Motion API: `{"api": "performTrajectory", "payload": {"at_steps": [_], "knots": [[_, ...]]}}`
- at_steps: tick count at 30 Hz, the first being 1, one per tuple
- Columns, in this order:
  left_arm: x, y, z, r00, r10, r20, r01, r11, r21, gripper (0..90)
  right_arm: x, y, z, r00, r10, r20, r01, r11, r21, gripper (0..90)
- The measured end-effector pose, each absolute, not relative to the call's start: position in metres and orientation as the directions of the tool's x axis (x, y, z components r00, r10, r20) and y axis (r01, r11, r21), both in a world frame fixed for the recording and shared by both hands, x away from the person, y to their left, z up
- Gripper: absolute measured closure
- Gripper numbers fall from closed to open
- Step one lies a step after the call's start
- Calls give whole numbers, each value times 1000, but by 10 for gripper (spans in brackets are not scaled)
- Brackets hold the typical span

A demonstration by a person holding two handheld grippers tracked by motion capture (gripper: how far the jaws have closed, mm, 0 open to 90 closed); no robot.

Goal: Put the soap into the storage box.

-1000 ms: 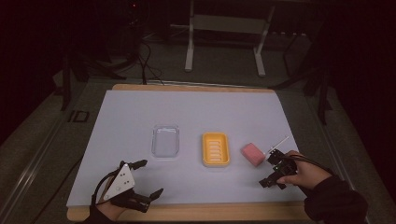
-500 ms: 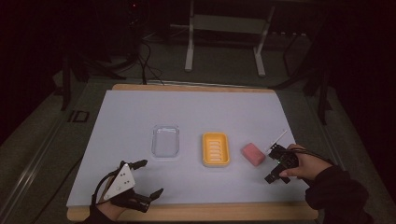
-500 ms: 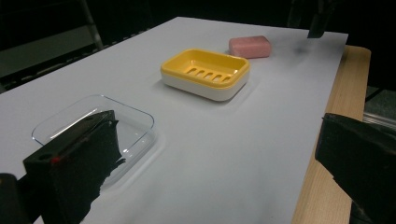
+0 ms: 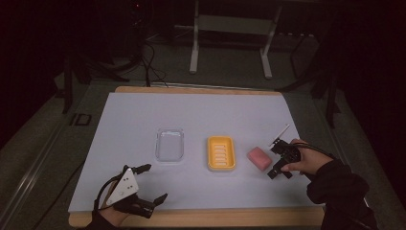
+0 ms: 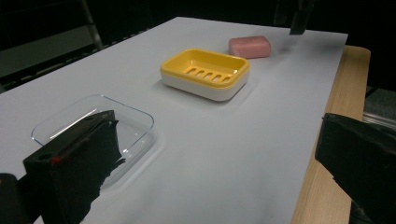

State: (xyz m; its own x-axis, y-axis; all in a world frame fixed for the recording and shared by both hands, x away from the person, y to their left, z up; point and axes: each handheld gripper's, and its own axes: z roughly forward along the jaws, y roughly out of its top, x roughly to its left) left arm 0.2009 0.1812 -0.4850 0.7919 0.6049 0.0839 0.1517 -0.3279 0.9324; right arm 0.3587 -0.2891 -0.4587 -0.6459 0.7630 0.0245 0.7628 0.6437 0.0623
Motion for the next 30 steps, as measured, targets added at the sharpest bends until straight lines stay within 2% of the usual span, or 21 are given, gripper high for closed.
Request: {"api": "performTrajectory", "payload": {"at_steps": [18, 30], "knots": [[201, 180, -486, 796, 600, 81, 155, -331, 931, 6, 387, -270, -465, -679, 734, 21, 725, 666, 174, 139], [201, 181, -485, 796, 599, 80, 154, -329, 932, 6, 399, -262, -479, -682, 731, 24, 721, 667, 190, 143]]}}
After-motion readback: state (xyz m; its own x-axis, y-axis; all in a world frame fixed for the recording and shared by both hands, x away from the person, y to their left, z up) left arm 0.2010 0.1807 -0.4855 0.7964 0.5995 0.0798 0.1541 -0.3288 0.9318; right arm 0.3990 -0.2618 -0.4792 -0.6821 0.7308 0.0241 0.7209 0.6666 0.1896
